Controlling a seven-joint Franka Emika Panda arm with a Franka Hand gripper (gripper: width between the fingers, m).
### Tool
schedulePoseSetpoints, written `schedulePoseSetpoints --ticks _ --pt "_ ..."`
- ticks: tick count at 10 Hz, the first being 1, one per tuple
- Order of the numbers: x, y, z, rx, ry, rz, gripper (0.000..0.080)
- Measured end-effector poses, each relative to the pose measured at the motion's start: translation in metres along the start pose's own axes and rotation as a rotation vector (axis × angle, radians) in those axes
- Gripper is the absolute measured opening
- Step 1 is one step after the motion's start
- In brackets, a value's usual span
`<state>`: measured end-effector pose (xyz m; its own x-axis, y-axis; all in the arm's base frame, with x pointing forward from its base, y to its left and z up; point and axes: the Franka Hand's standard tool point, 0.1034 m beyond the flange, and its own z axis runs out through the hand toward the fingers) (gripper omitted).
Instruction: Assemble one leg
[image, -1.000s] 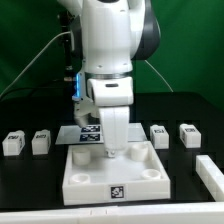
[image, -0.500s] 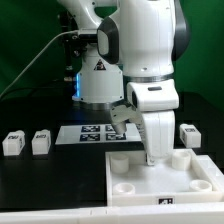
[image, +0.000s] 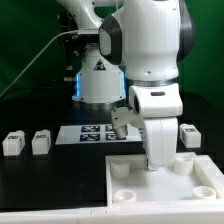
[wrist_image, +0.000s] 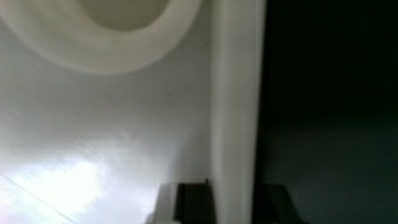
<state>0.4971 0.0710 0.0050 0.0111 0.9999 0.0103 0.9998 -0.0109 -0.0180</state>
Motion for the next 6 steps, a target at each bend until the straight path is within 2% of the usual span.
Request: schedulePoseSetpoints --ticks 1,2,3,4,5,6 --pt "-0.0001 0.0000 -0.0001 0.008 -0.003 0.001 0.0054" --pt "-0.0001 -0.0002 -0.0001 -0.005 0.002 0.002 0.0054" --pt "-0.0002 -0.0002 -0.0001 -0.006 0.002 0.002 0.0054" --pt "-0.0003 -0.0004 0.0003 -0.005 0.002 0.003 0.0137" --pt "-0.0005 -0.0005 0.0006 -0.005 0.002 0.003 0.0137" --pt "-0.0007 -0.0005 0.0006 -0.005 0.002 0.004 0.0273"
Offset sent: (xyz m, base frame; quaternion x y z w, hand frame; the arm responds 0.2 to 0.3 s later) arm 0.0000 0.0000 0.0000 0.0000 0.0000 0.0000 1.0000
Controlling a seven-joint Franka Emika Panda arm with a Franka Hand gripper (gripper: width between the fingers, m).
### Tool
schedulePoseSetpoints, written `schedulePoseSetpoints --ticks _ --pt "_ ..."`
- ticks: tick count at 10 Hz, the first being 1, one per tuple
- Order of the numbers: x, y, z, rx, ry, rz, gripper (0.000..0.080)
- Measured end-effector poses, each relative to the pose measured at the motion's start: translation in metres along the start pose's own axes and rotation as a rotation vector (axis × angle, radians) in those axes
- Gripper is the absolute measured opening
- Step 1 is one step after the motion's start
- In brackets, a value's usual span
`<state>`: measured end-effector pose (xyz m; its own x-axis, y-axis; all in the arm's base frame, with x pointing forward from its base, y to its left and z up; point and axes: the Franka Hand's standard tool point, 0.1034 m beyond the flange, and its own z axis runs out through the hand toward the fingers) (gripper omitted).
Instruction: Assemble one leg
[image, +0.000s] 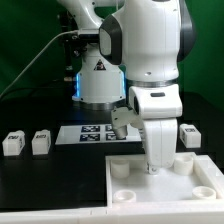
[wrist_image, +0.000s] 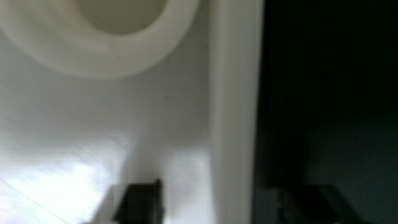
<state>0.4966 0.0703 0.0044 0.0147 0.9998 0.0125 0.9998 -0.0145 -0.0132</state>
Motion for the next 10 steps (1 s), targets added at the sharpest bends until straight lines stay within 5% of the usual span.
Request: schedulePoseSetpoints --ticks 1,2,3,4,10 --pt "-0.0001 0.0000 0.0000 0.000 0.000 0.000 0.0444" --pt "-0.0002 0.0001 0.0000 0.000 0.000 0.000 0.0444" --pt "-0.0002 0.0001 -0.0001 0.000 0.000 0.001 0.0594" --pt "-0.0003 0.0001 -0.0001 0.000 0.000 0.001 0.0632" --pt "-0.0003 0.0002 -0.0001 0.000 0.000 0.001 0.0649"
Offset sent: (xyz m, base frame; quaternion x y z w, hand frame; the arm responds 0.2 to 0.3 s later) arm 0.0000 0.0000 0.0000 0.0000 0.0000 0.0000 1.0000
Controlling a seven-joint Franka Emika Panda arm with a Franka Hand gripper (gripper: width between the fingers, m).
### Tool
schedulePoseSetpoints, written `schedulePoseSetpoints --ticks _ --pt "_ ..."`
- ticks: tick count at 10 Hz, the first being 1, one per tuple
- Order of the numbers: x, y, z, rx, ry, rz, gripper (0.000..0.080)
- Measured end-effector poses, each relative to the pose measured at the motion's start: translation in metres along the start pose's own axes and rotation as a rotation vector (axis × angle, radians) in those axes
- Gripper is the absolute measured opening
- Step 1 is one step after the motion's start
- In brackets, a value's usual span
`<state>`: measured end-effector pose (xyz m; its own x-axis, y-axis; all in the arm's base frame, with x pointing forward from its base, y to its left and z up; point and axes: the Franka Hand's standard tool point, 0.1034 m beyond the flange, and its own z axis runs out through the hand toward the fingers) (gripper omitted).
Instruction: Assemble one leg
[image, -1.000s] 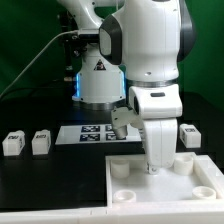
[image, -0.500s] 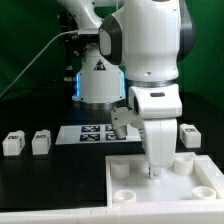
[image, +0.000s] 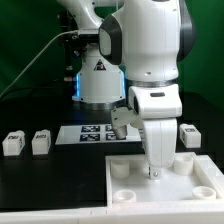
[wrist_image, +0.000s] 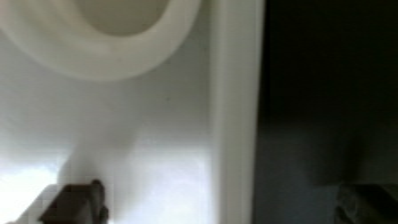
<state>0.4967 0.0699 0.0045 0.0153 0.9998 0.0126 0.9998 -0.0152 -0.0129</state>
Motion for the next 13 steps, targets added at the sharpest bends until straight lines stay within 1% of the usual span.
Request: schedulePoseSetpoints --ticks 2,3,4,5,6,7,8,9,10,11,12,13 --pt "0.000 0.000 -0.001 -0.001 0.000 0.001 0.0649" --pt "-0.001 -0.003 -0.008 -0.007 -0.003 0.011 0.0649" --pt "0.000 -0.011 -0.019 -0.013 -0.007 0.041 0.0649" --pt "0.004 -0.021 -0.032 -0.020 -0.013 0.113 0.0649" --pt "0.008 -0.029 -0.040 -0.026 -0.016 0.127 0.0649" --pt "0.016 -0.037 -0.047 -0.028 -0.014 0.277 0.0649" --pt "0.030 -0.045 -0.050 -0.025 -0.012 0.445 0.0649" --pt "0.043 -0.051 -0.050 -0.004 -0.012 0.613 0.0649" --pt "0.061 -0.053 -0.051 0.009 -0.012 0.791 0.0649" --pt "0.081 -0.050 -0.053 0.015 -0.013 0.918 0.0649" --pt "0.095 -0.044 -0.054 0.025 -0.008 1.058 0.0649" --pt "0.105 -0.036 -0.053 0.031 0.002 1.165 0.0649"
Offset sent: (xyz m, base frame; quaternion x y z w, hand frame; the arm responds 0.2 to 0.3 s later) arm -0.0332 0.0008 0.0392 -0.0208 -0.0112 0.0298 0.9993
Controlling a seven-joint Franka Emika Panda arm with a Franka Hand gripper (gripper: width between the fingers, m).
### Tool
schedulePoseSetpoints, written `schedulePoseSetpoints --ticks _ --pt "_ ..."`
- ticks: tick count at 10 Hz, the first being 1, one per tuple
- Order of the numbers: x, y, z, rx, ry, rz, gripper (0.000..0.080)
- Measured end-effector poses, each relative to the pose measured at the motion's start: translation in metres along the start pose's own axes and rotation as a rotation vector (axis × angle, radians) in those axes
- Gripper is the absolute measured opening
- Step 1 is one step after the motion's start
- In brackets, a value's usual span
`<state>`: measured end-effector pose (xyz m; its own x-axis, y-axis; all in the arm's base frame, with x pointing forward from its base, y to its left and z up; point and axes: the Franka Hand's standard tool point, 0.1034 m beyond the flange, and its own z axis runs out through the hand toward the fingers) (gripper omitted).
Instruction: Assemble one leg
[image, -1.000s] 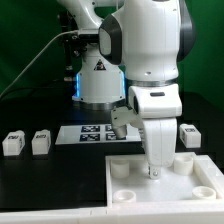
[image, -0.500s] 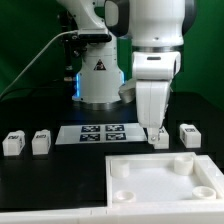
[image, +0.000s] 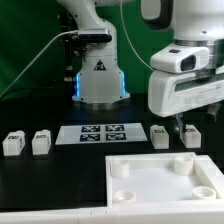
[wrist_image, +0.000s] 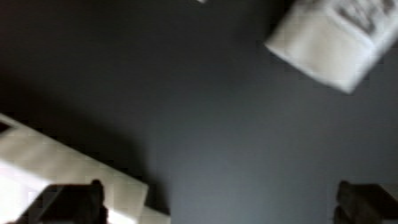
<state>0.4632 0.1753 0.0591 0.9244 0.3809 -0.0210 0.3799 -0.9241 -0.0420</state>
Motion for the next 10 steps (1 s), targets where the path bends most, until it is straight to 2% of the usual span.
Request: schedulePoseSetpoints --ticks 6,7,8,9,10 --pt "-0.002 -0.002 0.002 0.005 -0.009 0.064 0.0649" --pt "-0.013 -0.007 0.006 0.004 -0.065 0.134 0.0649" --pt "-0.023 -0.008 0.008 0.018 -0.127 0.176 0.0649" --pt "-0.028 -0.007 0.011 0.048 -0.190 0.236 0.0649" --pt "-0.027 -0.007 0.013 0.057 -0.190 0.253 0.0649"
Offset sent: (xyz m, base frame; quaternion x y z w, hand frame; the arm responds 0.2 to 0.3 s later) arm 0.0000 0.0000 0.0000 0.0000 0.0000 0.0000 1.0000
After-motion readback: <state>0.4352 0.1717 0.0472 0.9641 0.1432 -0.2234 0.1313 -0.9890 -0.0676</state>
